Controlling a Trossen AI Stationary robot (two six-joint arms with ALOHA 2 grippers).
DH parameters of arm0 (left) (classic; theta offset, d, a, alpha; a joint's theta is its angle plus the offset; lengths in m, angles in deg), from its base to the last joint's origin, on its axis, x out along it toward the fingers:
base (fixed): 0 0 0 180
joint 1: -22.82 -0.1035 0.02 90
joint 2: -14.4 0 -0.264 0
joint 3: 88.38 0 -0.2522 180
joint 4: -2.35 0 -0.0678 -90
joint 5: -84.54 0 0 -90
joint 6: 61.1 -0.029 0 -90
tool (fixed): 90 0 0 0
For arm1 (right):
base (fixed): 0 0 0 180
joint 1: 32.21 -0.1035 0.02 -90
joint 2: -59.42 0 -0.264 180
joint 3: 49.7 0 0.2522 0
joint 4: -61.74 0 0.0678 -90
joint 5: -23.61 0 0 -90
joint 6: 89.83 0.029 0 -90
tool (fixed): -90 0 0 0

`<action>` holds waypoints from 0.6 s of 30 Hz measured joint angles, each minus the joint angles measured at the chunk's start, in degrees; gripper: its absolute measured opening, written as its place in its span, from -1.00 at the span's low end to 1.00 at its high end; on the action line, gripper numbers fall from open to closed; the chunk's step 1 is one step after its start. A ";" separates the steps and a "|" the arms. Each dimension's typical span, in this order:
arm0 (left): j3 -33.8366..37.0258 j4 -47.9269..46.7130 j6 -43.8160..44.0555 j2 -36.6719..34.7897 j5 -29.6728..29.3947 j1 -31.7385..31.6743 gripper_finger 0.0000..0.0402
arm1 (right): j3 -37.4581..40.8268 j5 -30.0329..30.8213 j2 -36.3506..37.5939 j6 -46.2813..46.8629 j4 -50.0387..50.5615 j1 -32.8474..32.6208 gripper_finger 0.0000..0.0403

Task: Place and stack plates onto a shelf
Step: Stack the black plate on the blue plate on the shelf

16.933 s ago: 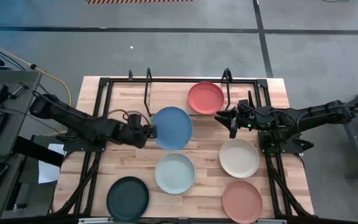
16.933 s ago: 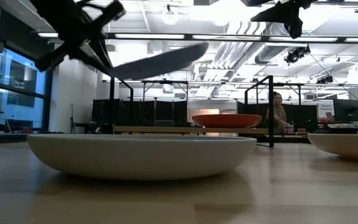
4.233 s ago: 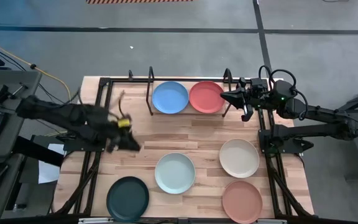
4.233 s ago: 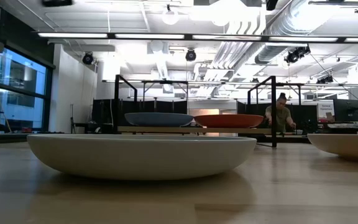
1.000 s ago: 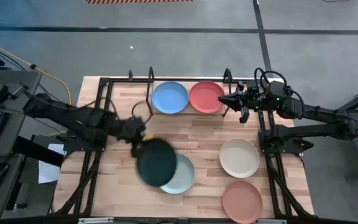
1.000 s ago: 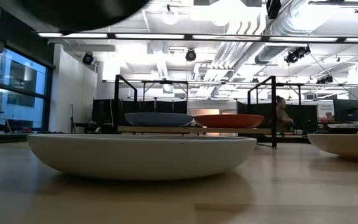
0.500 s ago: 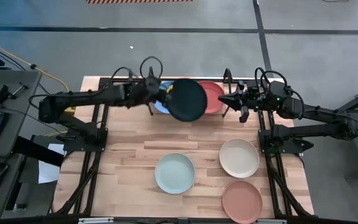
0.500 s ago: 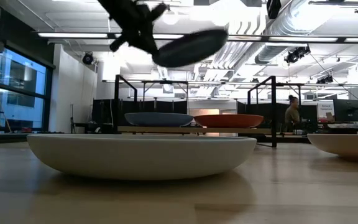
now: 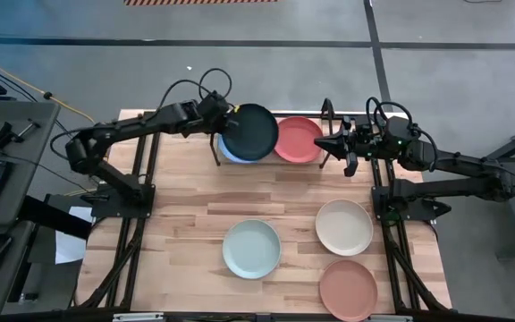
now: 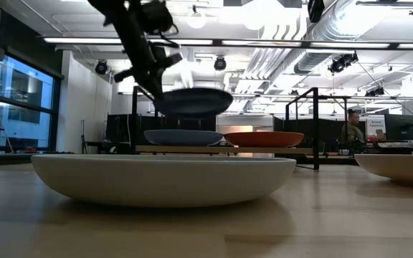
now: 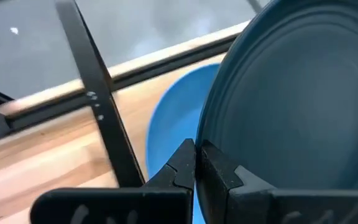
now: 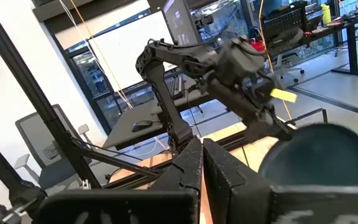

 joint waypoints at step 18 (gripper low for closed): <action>0.06 2.64 1.37 3.44 -0.55 -0.65 -1.00 | 0.00 0.04 0.00 0.02 0.02 -0.01 -1.00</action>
